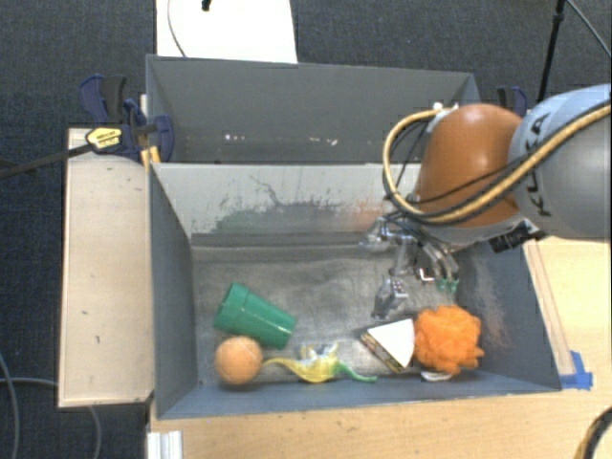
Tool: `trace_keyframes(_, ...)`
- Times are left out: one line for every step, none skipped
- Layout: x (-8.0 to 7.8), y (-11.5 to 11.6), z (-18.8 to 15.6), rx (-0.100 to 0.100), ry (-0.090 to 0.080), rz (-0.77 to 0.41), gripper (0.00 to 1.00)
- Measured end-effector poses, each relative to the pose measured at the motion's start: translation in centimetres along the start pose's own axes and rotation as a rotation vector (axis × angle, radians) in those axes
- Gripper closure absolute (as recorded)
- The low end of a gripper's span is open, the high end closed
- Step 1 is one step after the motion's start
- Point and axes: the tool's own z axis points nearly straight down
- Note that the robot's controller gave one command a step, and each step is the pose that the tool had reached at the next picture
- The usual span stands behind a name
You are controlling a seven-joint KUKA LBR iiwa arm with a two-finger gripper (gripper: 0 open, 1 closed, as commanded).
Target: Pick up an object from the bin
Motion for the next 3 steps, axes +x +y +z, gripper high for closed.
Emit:
trace_keyframes(0.0, 0.0, 0.0, 0.0, 0.0, 0.0, 0.0)
trace_keyframes(0.1, 0.2, 1.1, 0.002, -0.006, -0.081, 0.0)
trace_keyframes(0.4, 0.6, 2.1, 0.002, -0.006, -0.157, 0.0)
